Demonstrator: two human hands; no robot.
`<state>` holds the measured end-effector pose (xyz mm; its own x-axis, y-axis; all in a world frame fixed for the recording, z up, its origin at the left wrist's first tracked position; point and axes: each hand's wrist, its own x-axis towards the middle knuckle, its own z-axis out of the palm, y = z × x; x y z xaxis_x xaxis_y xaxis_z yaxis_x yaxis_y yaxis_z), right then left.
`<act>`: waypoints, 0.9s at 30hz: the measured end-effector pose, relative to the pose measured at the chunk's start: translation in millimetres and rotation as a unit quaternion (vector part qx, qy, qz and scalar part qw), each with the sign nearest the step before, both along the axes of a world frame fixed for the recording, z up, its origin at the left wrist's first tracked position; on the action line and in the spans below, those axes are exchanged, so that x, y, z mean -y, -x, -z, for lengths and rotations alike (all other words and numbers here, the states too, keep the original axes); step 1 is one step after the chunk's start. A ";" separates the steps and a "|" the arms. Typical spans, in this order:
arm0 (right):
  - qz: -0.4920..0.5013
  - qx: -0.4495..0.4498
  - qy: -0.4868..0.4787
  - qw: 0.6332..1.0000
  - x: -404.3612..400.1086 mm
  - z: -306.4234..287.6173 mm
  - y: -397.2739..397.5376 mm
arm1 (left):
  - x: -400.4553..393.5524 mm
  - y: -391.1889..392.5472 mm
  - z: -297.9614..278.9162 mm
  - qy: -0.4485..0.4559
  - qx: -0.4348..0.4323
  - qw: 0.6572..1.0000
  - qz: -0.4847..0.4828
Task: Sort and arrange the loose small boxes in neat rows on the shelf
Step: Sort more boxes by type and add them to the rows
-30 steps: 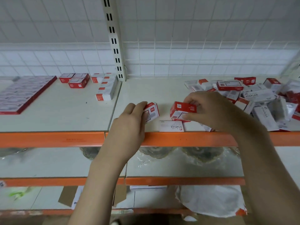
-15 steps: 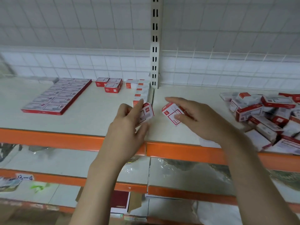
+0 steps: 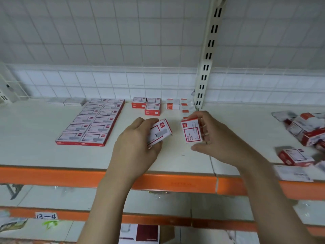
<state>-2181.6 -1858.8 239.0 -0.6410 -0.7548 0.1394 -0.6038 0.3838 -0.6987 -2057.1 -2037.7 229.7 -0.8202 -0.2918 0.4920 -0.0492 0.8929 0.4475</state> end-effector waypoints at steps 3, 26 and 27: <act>0.034 -0.009 0.012 0.999 16.3 1.1 -8.7 | 21.5 -3.9 1.6 -0.010 0.006 1.000 0.025; 0.062 -0.067 -0.001 0.996 53.9 9.3 3.2 | 48.4 6.8 7.7 0.073 0.121 0.990 -0.017; 0.059 -0.065 0.002 0.996 54.5 8.8 6.0 | 48.0 9.3 7.4 0.075 0.113 0.991 -0.019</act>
<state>-2187.7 -1913.3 230.2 -0.7015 -0.6747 0.2293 -0.6399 0.4547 -0.6195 -2066.5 -2085.7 222.3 -0.9042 -0.2630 0.3366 -0.1688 0.9439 0.2840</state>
